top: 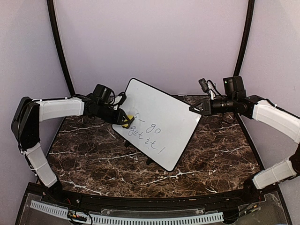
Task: Erase the whiteboard
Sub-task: Erase the center of the whiteboard.
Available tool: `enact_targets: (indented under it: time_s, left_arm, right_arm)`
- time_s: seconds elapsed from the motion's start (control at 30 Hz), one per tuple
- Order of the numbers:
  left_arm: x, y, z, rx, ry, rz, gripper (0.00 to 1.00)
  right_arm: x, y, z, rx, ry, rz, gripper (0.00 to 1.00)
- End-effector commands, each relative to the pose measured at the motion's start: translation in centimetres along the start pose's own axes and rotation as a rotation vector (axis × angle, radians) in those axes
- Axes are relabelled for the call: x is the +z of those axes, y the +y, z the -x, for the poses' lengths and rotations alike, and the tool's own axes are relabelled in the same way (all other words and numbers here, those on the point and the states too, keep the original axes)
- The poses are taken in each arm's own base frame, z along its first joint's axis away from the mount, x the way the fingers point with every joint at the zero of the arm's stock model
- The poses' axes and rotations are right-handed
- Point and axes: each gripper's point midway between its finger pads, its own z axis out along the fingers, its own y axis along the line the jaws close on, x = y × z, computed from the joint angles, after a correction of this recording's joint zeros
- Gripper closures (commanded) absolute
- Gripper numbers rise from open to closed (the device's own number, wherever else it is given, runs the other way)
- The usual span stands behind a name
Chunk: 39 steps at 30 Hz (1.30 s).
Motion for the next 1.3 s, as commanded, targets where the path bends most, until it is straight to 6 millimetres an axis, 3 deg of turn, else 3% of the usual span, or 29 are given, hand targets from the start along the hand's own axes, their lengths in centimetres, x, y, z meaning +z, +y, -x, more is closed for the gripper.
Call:
enact_targets:
  time_s: [0.0, 0.13, 0.43, 0.6, 0.7, 0.93, 1.07, 1.27]
  left_arm:
    - [-0.4, -0.4, -3.0, -0.013, 0.048, 0.000, 0.96]
    - [-0.3, -0.4, -3.3, -0.012, 0.051, 0.001, 0.96]
    - [0.1, -1.4, 2.6, 0.046, -0.035, 0.001, 0.96]
    - [-0.2, -1.7, 4.3, 0.068, -0.062, 0.010, 0.96]
    - [-0.2, -1.7, 3.6, 0.055, -0.043, 0.004, 0.96]
    - [-0.1, -1.0, -1.2, 0.001, 0.021, -0.006, 0.96]
    - [-0.1, -0.9, -2.9, -0.002, 0.045, -0.003, 0.96]
    - [0.2, -1.2, -1.4, 0.014, 0.026, -0.008, 0.96]
  right_arm:
    - [0.6, 1.9, 0.1, -0.143, 0.003, 0.071, 1.00]
    - [0.6, 1.9, 0.0, -0.142, 0.003, 0.072, 1.00]
    - [0.5, 2.0, 0.0, -0.144, 0.002, 0.072, 1.00]
    - [0.5, 2.0, -0.1, -0.144, 0.002, 0.071, 1.00]
    - [0.6, 1.9, 0.0, -0.143, 0.003, 0.072, 1.00]
    - [0.7, 1.8, -0.2, -0.140, 0.007, 0.073, 1.00]
    - [0.8, 1.8, -0.2, -0.140, 0.008, 0.075, 1.00]
    - [0.7, 2.0, -0.1, -0.142, 0.005, 0.075, 1.00]
